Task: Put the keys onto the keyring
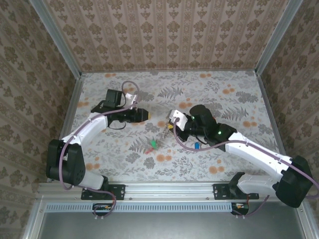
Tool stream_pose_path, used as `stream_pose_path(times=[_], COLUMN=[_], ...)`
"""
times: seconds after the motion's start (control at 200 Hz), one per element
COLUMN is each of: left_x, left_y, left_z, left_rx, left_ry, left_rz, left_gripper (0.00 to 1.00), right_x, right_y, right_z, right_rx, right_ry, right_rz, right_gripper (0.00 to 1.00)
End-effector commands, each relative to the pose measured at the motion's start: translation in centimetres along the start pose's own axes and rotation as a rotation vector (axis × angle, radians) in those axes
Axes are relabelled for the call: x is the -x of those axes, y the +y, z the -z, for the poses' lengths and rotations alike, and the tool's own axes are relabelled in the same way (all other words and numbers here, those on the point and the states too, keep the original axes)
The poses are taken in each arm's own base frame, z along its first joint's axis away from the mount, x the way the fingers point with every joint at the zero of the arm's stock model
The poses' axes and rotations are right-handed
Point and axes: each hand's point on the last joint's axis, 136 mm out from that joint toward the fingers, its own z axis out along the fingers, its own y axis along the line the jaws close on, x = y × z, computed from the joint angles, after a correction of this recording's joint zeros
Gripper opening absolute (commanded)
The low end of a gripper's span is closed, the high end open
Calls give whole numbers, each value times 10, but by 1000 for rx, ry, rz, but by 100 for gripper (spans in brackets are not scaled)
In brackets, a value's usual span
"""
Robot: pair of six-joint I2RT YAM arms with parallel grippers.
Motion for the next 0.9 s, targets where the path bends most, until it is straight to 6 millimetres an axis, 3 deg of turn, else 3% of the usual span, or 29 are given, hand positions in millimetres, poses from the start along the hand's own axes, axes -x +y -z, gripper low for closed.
stream_pose_path(times=[0.0,0.165,0.315,0.47,0.69,0.895], left_x=[20,14,18,19,-31,-46], left_y=[-9,5,0,-31,-97,-102], left_z=[8,13,29,40,21,6], left_rx=[-14,61,83,-23,-241,-297], left_ry=[-128,-185,-320,-463,-396,-342], left_rz=[-32,-50,-132,-361,-860,-973], left_gripper=[55,58,50,45,41,37], right_x=[-15,-22,-34,-27,-14,-9], right_y=[13,8,-1,5,20,19], right_z=[-2,-11,-24,-31,-33,-25], right_rx=[119,147,84,113,230,266], right_ry=[122,257,374,334,237,139], right_rz=[5,7,96,208,290,296], right_gripper=[0,0,0,0,0,0])
